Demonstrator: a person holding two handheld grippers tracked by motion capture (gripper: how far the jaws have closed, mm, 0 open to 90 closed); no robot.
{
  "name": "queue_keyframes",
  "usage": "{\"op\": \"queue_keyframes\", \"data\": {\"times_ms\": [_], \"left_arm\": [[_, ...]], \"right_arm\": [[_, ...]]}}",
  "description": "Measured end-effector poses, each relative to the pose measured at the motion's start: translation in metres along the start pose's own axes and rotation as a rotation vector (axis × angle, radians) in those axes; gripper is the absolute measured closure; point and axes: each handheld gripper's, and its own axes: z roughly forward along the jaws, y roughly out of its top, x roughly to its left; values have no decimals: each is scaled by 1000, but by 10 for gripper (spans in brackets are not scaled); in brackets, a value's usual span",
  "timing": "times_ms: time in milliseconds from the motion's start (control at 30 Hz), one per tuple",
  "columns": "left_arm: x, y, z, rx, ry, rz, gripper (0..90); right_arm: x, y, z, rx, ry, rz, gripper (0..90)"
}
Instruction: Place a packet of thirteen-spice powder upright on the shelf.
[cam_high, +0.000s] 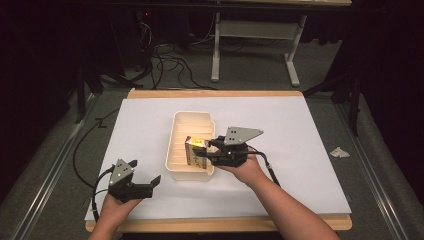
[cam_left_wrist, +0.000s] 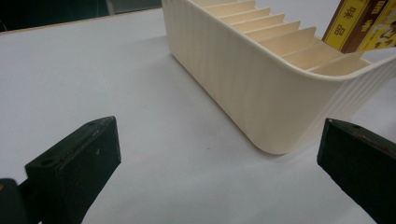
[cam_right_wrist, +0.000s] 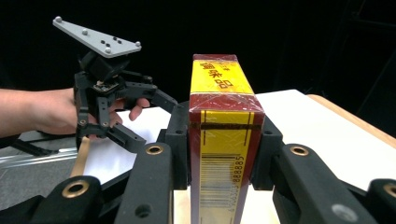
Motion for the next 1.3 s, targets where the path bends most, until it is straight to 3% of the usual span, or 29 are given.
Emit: {"op": "queue_keyframes", "data": {"times_ms": [733,1300], "left_arm": [[0,0,0,1,2,0,3],[0,0,-1,3,1,0,3]], "right_arm": [[1,-5,19,25,75,14,682],[2,-18,29,75,57,10,681]]}}
